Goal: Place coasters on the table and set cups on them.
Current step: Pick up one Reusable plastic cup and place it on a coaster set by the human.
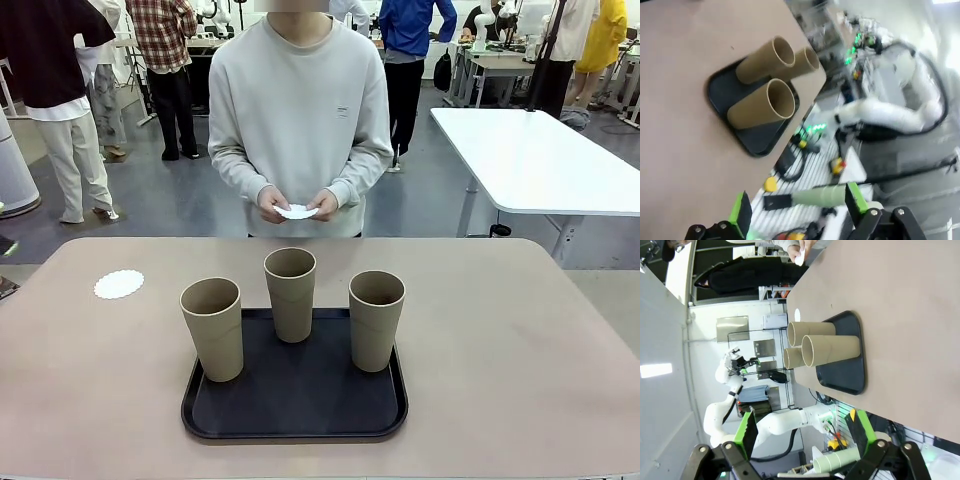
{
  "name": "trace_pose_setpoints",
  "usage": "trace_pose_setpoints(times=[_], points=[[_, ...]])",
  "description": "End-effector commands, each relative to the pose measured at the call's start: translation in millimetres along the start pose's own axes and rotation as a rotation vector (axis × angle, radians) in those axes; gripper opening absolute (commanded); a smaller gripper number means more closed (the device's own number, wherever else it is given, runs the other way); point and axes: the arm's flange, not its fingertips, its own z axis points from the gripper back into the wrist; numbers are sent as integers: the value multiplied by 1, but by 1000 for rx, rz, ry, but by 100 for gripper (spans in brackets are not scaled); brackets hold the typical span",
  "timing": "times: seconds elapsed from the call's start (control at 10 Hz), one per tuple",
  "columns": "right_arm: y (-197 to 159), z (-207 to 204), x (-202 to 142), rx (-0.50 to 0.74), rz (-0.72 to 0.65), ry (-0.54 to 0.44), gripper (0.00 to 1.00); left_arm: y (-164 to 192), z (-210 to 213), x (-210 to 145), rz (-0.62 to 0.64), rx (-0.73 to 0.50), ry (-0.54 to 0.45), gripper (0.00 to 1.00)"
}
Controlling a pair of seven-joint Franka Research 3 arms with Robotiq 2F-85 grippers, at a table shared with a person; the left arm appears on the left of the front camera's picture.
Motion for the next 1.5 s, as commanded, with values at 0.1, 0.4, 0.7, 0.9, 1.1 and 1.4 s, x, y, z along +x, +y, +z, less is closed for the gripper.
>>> trace_pose_setpoints(times=[0.1,0.4,0.7,0.9,1.1,1.4], points=[[1,0,2,26,12,-5,100,2,-43,26,-529,194,207,100],[1,0,2,26,12,-5,100,0,-111,35,-763,355,194,100],[1,0,2,26,12,-5,100,11,-143,32,-832,296,92,100],[1,0,2,26,12,-5,100,5,-138,37,-811,372,152,100],[1,0,2,26,12,-5,100,5,-138,37,-811,372,152,100],[1,0,2,26,12,-5,100,7,-140,36,-819,350,135,100]])
